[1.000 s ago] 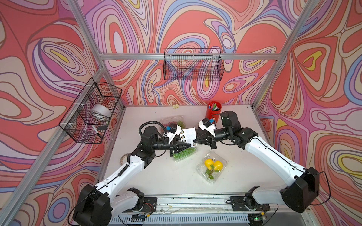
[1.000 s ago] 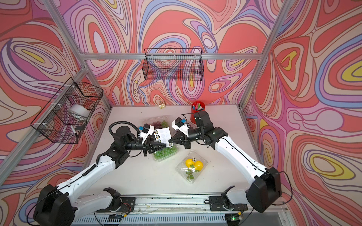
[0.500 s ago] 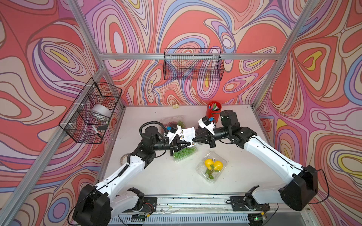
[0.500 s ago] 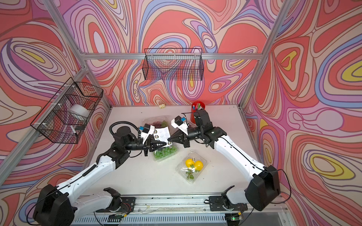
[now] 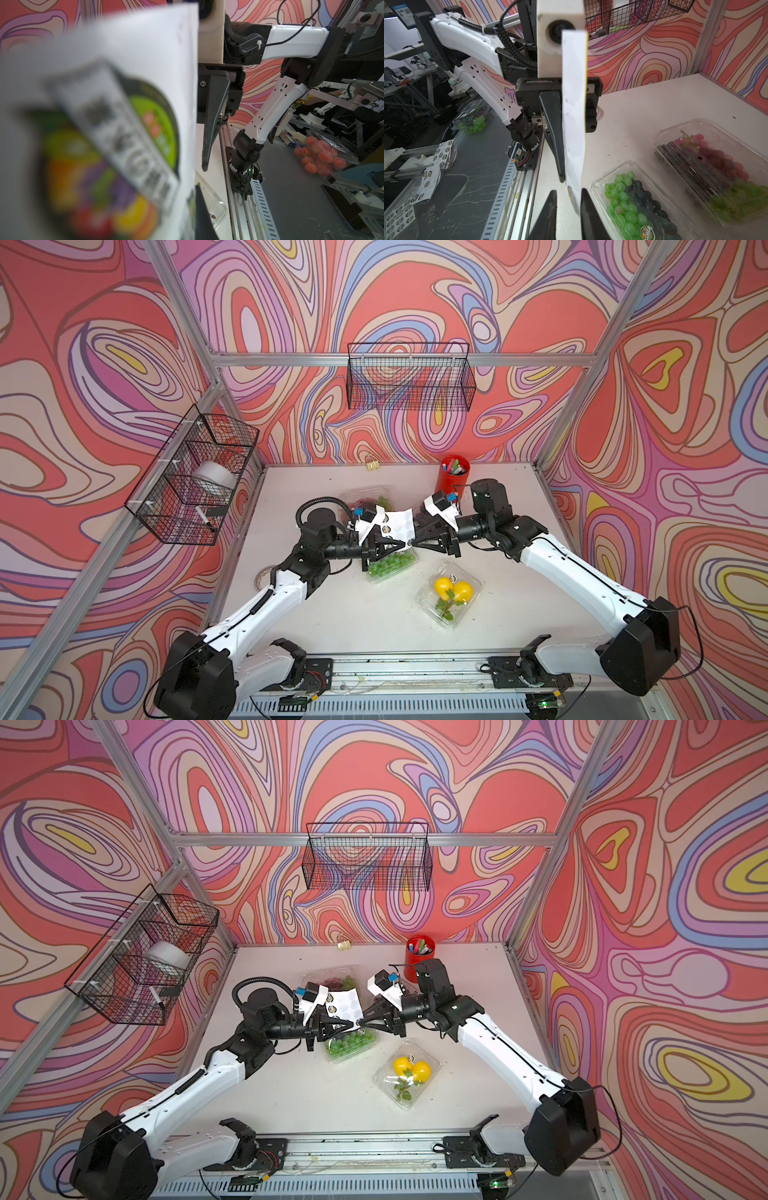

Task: Label fruit boxes
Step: Adjust the label sticker.

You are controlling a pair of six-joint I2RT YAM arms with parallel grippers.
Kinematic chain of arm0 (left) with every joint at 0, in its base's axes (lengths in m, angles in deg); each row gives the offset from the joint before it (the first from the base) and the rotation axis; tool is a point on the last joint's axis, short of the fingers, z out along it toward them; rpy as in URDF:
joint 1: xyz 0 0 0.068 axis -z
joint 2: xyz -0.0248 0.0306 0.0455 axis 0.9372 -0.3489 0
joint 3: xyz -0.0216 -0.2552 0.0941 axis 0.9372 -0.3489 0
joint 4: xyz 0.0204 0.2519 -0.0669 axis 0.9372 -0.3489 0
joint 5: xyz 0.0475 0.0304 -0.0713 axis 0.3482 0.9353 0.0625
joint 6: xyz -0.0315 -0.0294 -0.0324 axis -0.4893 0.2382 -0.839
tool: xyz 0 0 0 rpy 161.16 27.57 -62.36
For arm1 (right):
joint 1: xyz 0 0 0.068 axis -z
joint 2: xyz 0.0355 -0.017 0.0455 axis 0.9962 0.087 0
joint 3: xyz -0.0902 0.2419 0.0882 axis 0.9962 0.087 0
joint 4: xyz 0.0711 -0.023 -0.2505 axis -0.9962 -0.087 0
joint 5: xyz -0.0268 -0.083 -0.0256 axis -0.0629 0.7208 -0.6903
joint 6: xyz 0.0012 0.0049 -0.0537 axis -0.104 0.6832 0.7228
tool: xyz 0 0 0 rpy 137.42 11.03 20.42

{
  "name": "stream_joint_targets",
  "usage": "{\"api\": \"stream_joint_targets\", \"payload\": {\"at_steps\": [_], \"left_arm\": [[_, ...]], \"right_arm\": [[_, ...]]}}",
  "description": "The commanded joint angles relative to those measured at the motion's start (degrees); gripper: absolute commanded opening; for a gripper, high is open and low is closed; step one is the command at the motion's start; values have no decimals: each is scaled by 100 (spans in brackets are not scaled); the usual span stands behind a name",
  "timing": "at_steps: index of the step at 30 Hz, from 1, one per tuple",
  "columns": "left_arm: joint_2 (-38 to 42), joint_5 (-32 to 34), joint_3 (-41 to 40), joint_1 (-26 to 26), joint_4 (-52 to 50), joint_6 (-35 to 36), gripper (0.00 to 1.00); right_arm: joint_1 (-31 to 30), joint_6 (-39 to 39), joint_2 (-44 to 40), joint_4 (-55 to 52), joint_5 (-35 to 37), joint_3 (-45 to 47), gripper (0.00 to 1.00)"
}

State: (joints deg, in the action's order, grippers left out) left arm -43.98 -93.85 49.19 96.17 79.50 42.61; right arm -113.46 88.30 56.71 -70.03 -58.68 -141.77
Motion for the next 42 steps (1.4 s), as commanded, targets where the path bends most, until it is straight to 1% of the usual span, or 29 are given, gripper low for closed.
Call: {"api": "stream_joint_targets", "payload": {"at_steps": [1, 3, 6, 10, 13, 17, 22, 31, 34, 39, 42], "left_arm": [[24, -73, 25, 35, 280, -74, 0], [15, -88, 26, 34, 316, -100, 0], [9, -99, 22, 32, 359, -144, 0], [50, -90, -1, 37, 369, -140, 0], [54, -108, 3, 37, 364, -140, 0], [3, -143, 29, 31, 432, -149, 0], [-88, -178, 56, 44, 549, -219, 0], [-181, -177, 62, 96, 698, -307, 0], [-195, -153, 73, 110, 710, -311, 0], [-240, -56, 97, 141, 707, -281, 0], [-251, -3, 108, 154, 711, -281, 0]], "right_arm": [[49, -72, -110, 88, 0, 116, 21], [57, -50, -94, 88, -22, 128, 18], [73, -43, -79, 105, -89, 107, 11], [98, -25, -47, 98, -193, 79, 5], [107, 19, -21, 96, -386, 79, 0], [108, 89, 131, 63, -743, -1, 0], [107, 411, 372, -346, -1026, -243, 0], [109, 501, 536, -365, -1111, -378, 0], [112, 438, 557, -289, -1133, -378, 0], [110, -49, 501, 265, -1075, -208, 0], [111, -174, 456, 402, -975, -150, 0]]}}
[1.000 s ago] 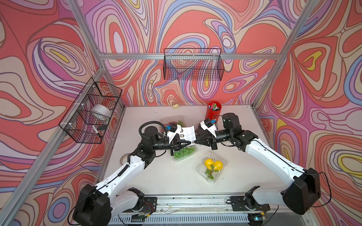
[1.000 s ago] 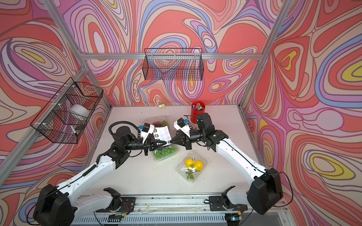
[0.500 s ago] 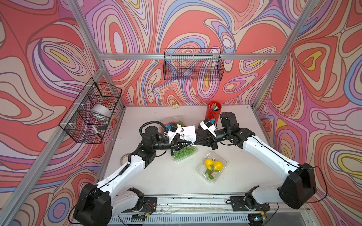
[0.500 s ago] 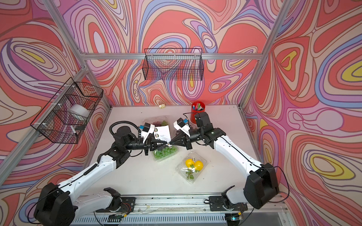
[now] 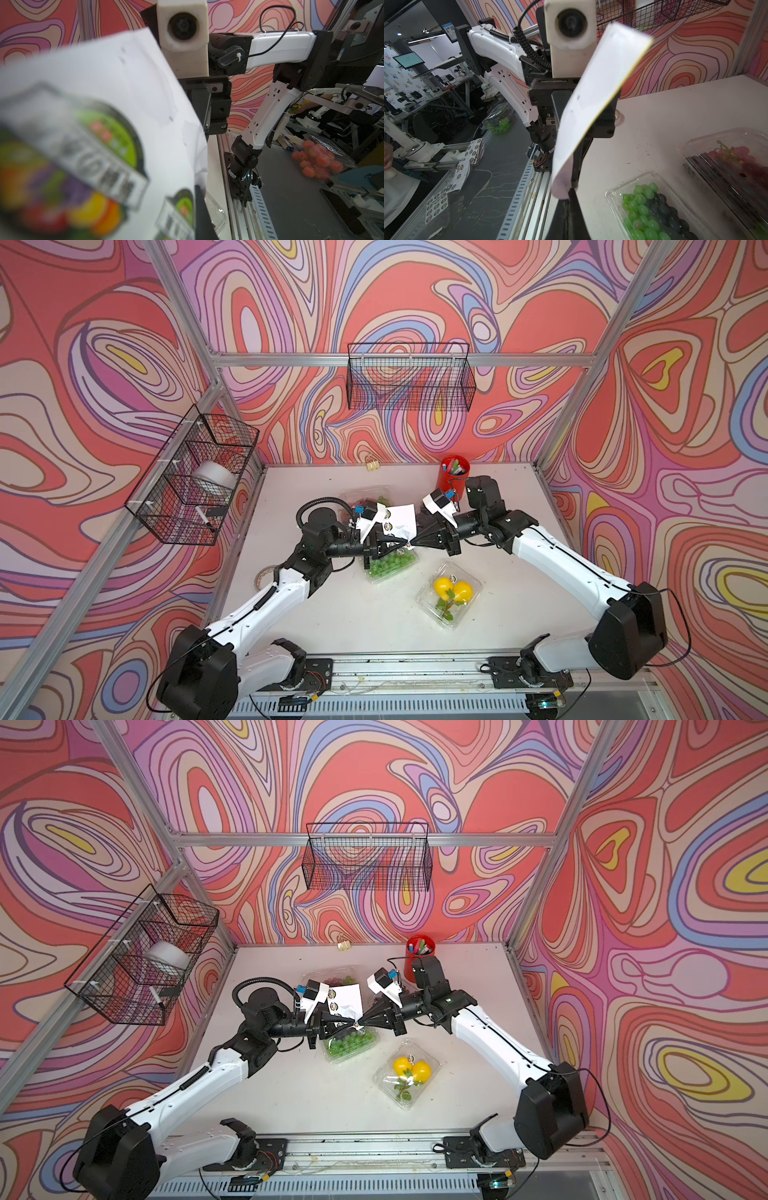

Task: Label fruit boxes
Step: Adjust the label sticker.

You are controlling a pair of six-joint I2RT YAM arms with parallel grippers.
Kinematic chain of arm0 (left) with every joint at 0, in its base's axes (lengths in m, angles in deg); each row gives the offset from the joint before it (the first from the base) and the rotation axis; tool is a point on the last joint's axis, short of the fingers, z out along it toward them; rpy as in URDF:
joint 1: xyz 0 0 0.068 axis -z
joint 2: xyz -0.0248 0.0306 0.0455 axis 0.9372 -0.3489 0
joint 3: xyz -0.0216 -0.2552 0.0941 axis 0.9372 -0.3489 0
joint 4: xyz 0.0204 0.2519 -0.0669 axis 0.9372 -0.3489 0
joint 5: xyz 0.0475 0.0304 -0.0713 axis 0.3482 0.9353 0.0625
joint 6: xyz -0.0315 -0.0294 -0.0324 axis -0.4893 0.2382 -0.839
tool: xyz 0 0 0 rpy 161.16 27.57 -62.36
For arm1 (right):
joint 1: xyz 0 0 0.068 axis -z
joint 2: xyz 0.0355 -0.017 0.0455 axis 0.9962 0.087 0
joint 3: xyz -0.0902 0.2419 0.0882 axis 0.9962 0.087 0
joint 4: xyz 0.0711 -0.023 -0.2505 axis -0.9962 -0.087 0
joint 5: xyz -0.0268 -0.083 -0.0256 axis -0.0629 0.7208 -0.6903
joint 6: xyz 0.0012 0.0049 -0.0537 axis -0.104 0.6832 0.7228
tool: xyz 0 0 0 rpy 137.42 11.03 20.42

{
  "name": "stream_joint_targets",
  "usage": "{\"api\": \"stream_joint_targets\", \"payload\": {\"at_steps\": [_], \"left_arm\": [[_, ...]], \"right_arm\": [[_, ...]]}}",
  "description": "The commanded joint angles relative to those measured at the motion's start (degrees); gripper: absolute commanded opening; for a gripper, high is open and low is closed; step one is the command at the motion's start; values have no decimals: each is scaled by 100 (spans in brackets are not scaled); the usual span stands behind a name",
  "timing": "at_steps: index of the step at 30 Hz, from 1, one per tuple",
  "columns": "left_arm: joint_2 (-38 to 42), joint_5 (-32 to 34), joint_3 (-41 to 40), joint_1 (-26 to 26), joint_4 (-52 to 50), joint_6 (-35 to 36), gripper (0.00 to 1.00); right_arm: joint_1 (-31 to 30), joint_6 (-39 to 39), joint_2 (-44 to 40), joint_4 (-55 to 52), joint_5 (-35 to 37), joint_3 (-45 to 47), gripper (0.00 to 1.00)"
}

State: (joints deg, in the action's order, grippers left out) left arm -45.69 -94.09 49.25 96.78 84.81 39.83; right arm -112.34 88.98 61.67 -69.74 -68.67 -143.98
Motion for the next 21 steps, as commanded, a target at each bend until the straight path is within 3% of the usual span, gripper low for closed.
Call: {"api": "stream_joint_targets", "payload": {"at_steps": [1, 4, 9, 13, 15, 21], "left_arm": [[-69, 45, 95, 93, 172, -3, 0], [1, 256, 69, 94, 89, 21, 0], [263, 1093, -21, 92, -256, 75, 0], [472, 2191, 40, 97, -937, 57, 0], [523, 2599, 66, 93, -1178, 40, 0], [450, 2943, 242, 94, -1674, 26, 0]], "right_arm": [[0, -273, -52, 384, 64, 88, 0], [-7, -318, -187, 384, 324, 162, 5], [7, -804, -674, 736, 1423, 496, 25], [5, -1665, -968, 762, 2855, 546, 31], [-2, -1949, -946, 413, 3222, 369, 31], [-317, -3206, -602, -436, 4435, -264, 28]]}}
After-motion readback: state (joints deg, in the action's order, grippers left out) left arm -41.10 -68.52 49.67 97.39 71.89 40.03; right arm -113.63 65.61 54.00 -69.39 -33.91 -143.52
